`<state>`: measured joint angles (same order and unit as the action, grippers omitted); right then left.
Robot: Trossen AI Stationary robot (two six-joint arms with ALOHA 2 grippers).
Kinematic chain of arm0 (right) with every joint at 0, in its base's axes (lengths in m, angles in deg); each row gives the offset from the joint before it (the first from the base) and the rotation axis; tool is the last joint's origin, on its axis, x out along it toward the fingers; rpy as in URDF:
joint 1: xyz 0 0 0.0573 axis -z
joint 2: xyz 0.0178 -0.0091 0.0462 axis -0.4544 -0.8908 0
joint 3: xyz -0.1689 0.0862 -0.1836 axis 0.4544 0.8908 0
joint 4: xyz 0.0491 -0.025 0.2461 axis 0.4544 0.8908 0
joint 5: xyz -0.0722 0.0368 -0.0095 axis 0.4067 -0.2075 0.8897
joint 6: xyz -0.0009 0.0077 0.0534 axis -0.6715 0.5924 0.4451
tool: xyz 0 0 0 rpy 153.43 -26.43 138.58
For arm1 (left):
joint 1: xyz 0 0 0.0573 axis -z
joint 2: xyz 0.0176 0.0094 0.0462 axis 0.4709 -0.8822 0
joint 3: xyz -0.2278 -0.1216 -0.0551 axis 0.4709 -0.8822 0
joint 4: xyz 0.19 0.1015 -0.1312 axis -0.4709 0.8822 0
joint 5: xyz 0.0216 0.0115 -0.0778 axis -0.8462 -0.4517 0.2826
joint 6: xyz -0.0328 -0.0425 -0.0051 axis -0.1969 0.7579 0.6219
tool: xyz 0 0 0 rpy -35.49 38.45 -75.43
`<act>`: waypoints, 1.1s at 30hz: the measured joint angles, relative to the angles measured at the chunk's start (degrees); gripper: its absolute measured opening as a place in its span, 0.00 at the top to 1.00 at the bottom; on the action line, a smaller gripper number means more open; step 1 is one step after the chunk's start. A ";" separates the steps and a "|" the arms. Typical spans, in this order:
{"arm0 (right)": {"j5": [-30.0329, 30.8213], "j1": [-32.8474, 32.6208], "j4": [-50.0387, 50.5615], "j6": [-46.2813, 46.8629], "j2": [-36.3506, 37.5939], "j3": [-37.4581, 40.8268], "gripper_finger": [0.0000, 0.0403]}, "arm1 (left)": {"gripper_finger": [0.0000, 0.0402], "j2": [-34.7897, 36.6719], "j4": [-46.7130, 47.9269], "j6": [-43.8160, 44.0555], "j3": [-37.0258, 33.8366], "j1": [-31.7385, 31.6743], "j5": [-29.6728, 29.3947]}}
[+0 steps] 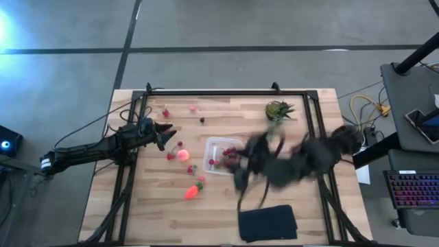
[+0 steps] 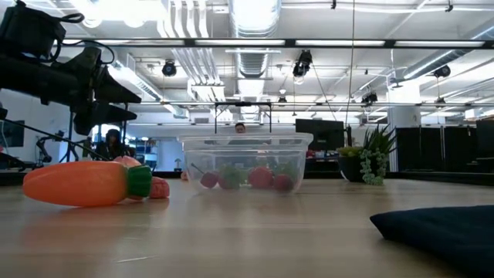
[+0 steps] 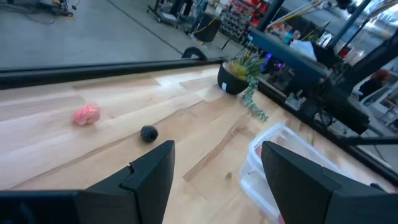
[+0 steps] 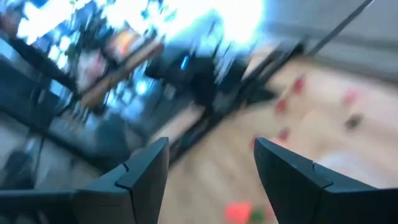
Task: Pick and placing Produce into tupperware
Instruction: Put the blackberry into the transparent bin
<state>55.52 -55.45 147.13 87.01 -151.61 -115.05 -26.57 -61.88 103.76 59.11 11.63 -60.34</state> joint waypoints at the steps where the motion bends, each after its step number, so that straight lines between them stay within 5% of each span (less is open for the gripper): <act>1: -1.14 -0.76 -0.32 1.28 -1.41 0.06 0.43 | 0.44 -0.02 -0.69 -0.01 0.01 -0.02 0.00; 7: -2.16 0.32 -0.88 6.51 -8.99 0.08 0.43 | 0.44 -0.03 -1.03 0.00 0.04 0.00 0.01; 12: -3.49 4.24 -3.49 2.14 -10.70 0.14 0.43 | 0.44 0.02 -2.07 0.02 0.04 0.00 0.03; 17: -17.04 9.74 -17.73 -13.43 -11.42 0.36 0.43 | 0.44 0.02 -3.66 0.08 0.04 -0.02 -0.01; 21: -36.67 14.23 -39.43 -27.65 -11.39 0.87 0.43 | 0.44 0.04 -4.50 0.09 0.04 -0.02 0.01; 25: -50.44 17.23 -53.12 -30.93 -12.42 1.99 0.43 | 0.44 0.07 -5.18 0.57 0.04 -0.02 0.13; 33: -43.56 17.64 -59.29 -26.88 -12.98 11.84 0.43 | 0.44 -0.04 -4.95 6.04 0.04 0.00 0.28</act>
<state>11.96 -37.81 87.84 60.13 -164.59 -103.21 -26.61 -66.83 109.80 59.15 11.63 -60.07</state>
